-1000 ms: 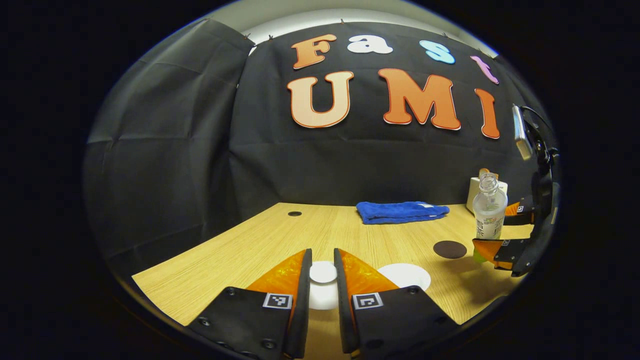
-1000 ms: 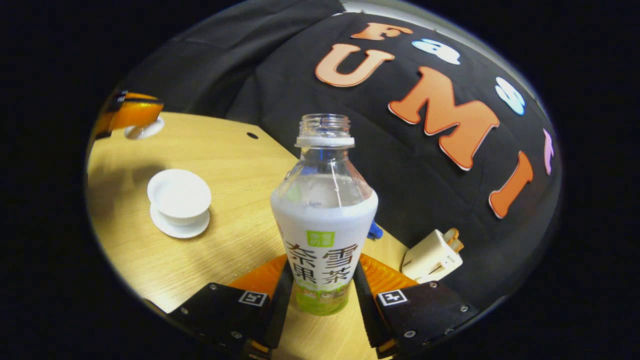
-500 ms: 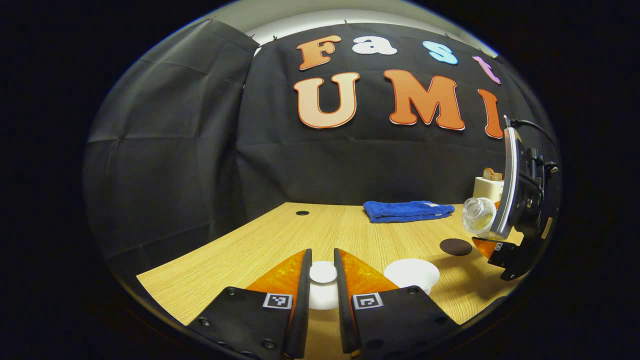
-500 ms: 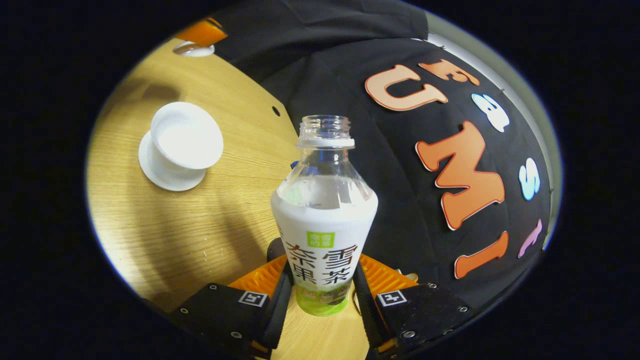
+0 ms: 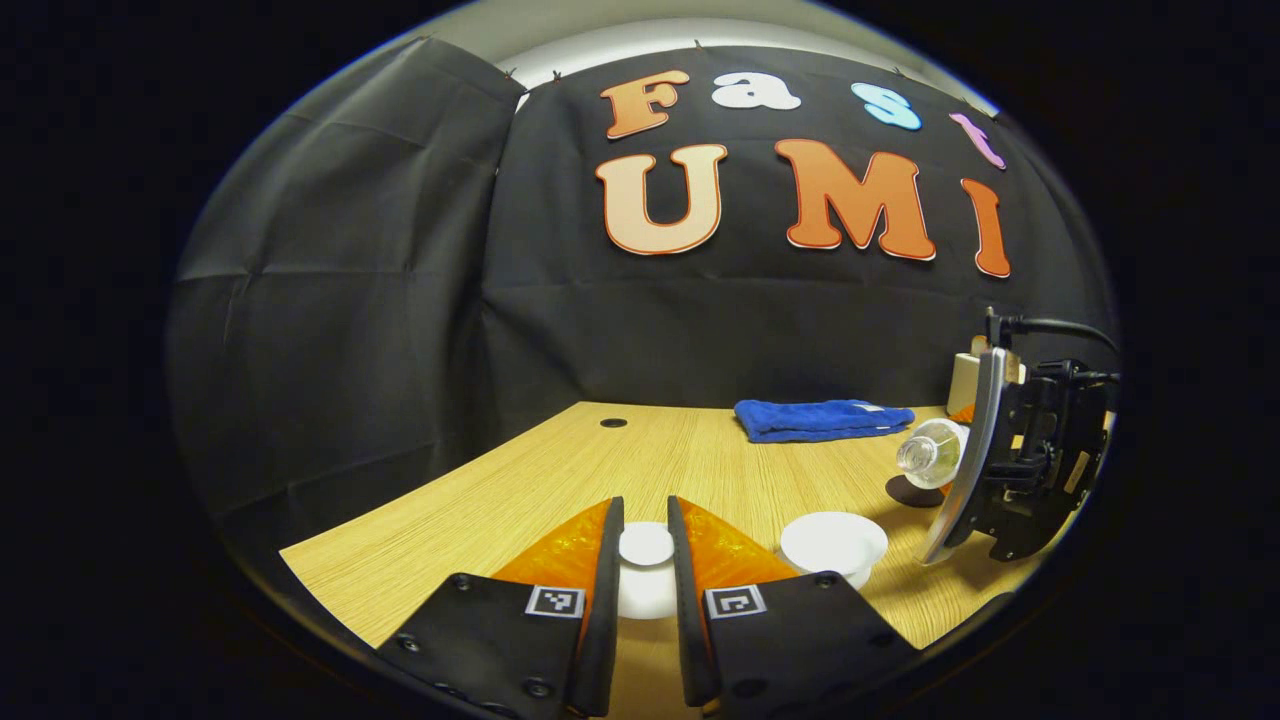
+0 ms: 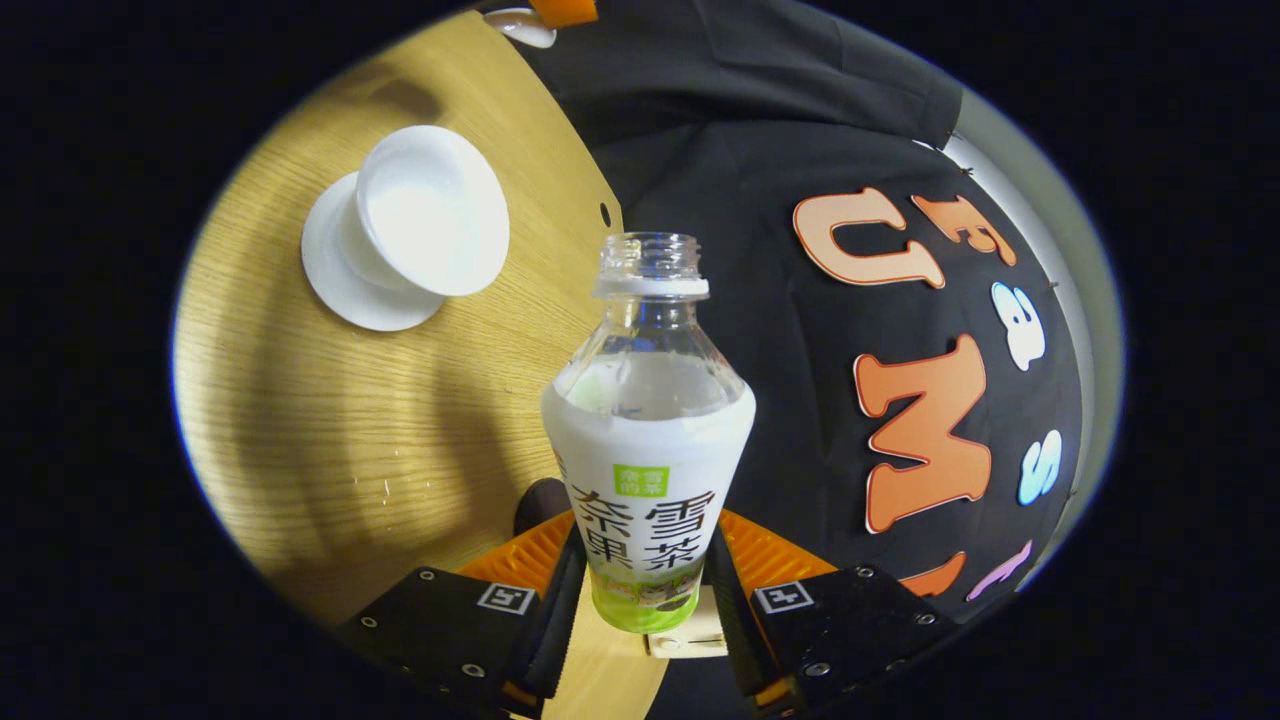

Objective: Open the teacup lid with one hand, grasp the water bottle and pour water into the teacup with the other hand; after pouring, place the water bottle on the coaster and then close the teacup lid.

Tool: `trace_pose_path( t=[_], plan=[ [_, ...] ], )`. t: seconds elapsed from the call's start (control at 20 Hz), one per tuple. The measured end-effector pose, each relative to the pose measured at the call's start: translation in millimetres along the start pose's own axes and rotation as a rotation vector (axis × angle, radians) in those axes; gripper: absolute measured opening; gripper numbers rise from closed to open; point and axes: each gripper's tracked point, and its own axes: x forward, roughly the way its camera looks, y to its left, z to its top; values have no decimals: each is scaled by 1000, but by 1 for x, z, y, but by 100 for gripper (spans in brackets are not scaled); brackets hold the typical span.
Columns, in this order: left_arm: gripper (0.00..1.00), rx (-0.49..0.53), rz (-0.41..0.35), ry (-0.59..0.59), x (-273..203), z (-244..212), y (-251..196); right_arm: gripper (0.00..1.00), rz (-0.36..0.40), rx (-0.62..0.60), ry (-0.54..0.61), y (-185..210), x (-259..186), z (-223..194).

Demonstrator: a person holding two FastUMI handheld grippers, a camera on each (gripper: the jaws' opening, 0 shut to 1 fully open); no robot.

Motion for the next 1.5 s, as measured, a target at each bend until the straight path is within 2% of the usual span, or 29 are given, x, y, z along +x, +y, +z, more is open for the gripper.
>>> trace_pose_path(
  t=[0.05, 0.1, 0.15, 0.2, 0.35, 0.4, 0.45, 0.65, 0.7, 0.8, 0.85, 1.1, 1.15, 1.2, 1.5],
  plan=[
    [30, -3, 1, 5, 0, -1, 1, 62, -7, -24, -5, 1, -2, 4],
    [30, -6, 2, 11, 0, -5, 2, 65, -17, -52, -11, 1, -2, 6],
    [30, -9, 1, 18, -1, -8, 3, 61, -26, -81, -17, 1, -1, 6],
    [30, -11, 0, 23, -3, -9, 3, 65, -32, -108, -22, 2, -1, 6],
    [30, -11, 6, 24, -2, -13, 7, 65, -46, -169, -38, -6, 4, 9],
    [27, -12, 5, 24, -2, -13, 7, 65, -55, -192, -44, -9, 5, 11],
    [30, -14, 5, 27, -3, -14, 8, 65, -67, -215, -48, -12, 7, 13],
    [30, -15, 9, 28, -7, -19, 11, 65, -95, -286, -63, -17, 12, 19],
    [27, -15, 10, 29, -7, -21, 12, 65, -103, -304, -68, -18, 12, 21],
    [27, -13, 13, 32, -7, -23, 14, 65, -127, -339, -75, -23, 8, 24],
    [30, -12, 13, 31, -8, -23, 14, 65, -135, -351, -77, -24, 10, 25],
    [30, -12, 16, 25, -5, -26, 15, 65, -171, -397, -88, -34, 13, 28],
    [27, -14, 15, 27, -5, -27, 14, 65, -175, -403, -91, -35, 14, 29],
    [30, -16, 15, 26, -5, -28, 14, 65, -181, -409, -93, -37, 14, 28],
    [30, -13, 13, 13, -5, -26, 13, 65, -253, -466, -107, -60, 16, 33]
  ],
)
